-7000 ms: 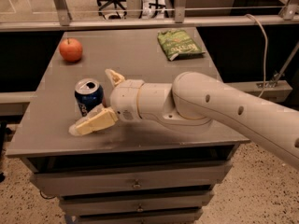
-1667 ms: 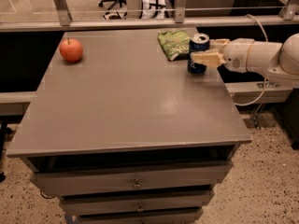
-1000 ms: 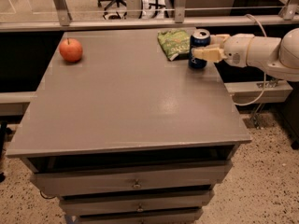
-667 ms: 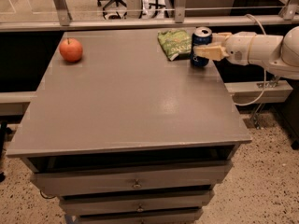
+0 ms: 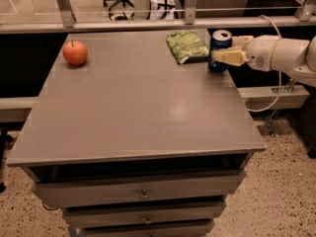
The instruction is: Move pepsi can near green jalapeno chip bag
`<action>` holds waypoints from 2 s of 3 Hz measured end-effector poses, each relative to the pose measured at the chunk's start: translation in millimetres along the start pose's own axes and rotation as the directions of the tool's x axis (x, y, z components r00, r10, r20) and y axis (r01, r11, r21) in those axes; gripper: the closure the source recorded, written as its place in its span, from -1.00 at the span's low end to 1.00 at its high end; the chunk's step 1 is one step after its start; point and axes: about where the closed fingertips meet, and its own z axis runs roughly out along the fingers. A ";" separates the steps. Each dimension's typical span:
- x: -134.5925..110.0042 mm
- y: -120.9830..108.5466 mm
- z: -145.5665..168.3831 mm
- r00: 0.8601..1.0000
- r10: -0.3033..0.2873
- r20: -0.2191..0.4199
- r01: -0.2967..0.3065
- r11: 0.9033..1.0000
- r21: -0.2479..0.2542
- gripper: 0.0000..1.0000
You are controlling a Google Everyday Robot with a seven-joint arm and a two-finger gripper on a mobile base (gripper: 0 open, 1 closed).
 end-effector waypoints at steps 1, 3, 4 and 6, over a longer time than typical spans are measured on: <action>-1.5 1.7 -10.8 1.000 -0.002 0.000 0.002 1.000 0.015 -0.74; -7.0 14.9 -24.0 1.000 -0.004 0.012 0.004 1.000 0.016 -1.00; -17.1 32.0 -34.2 1.000 -0.009 0.024 0.009 1.000 0.011 -1.00; -50.4 72.3 -82.3 0.997 -0.031 0.065 0.029 0.999 0.032 -1.00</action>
Offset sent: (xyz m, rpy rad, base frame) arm -0.0277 -0.0151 0.0079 0.0006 -0.0127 -0.0260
